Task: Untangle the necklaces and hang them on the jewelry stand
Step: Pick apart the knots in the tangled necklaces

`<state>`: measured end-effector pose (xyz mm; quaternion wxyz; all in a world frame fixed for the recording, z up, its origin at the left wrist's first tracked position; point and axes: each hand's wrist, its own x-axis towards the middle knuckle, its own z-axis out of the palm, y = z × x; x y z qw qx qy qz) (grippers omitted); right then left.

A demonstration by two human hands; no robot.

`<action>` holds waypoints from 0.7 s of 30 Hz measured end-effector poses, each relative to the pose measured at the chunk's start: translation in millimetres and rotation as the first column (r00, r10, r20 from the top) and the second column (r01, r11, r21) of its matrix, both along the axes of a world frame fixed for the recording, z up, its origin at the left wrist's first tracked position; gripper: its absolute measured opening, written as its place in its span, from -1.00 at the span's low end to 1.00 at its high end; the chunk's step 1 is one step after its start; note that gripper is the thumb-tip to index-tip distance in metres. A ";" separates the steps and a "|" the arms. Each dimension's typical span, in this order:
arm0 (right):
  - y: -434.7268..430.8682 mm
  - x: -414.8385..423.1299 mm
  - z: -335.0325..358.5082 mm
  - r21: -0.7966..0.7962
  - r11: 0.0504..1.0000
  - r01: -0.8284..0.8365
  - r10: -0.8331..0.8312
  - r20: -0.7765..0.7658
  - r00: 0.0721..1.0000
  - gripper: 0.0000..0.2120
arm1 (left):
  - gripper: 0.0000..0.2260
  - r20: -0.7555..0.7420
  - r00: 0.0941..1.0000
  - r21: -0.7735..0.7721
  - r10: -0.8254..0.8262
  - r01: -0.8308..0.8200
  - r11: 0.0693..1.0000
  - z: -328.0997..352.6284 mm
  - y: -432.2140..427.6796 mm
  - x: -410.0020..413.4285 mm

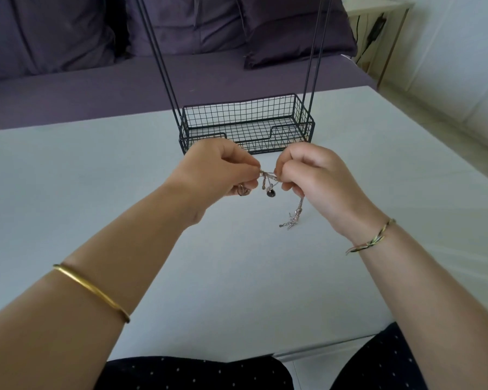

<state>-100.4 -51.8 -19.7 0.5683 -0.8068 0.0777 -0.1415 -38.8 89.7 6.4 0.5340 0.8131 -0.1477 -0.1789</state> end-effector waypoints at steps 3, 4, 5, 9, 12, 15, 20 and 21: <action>2.1 -1.2 0.6 -0.051 0.999 -0.007 0.006 -0.016 1.000 -0.91 | -0.91 -0.114 0.993 -0.080 0.014 -0.023 0.997 0.0 -1.1 -0.2; 2.9 -1.3 1.0 -0.063 0.998 -0.012 0.011 -0.016 1.000 -0.91 | -0.91 -0.154 0.988 -0.116 0.024 -0.042 0.992 0.0 -1.8 -0.1; 3.6 -1.4 1.1 -0.078 0.997 -0.014 0.013 -0.015 1.000 -0.91 | -0.92 -0.195 0.980 -0.159 0.033 -0.065 0.985 0.4 -2.3 -0.1; 4.9 -2.0 1.8 -0.116 0.993 -0.009 0.007 -0.014 1.000 -0.89 | -0.91 -0.278 0.958 -0.273 0.067 -0.146 0.951 1.2 -2.8 2.7; 5.0 -2.2 2.5 -0.080 0.997 -0.004 0.002 -0.023 1.000 -0.86 | -0.88 -0.258 0.964 -0.274 0.064 -0.136 0.952 0.1 -3.4 2.0; 5.4 -1.4 0.8 -0.083 0.996 0.024 -0.026 -0.021 0.999 -0.82 | -0.88 -0.201 0.978 -0.252 0.058 -0.109 0.961 -0.1 -4.7 0.2; 5.2 0.7 -3.4 -0.166 0.981 0.095 -0.099 -0.019 0.995 -0.87 | -0.89 -0.069 0.996 -0.175 0.060 -0.072 0.982 -0.5 -5.6 -0.1; 4.9 1.0 -3.9 -0.169 0.980 0.102 -0.107 -0.022 0.994 -0.87 | -0.89 -0.038 0.998 -0.152 0.048 -0.054 0.987 -0.9 -5.8 -0.5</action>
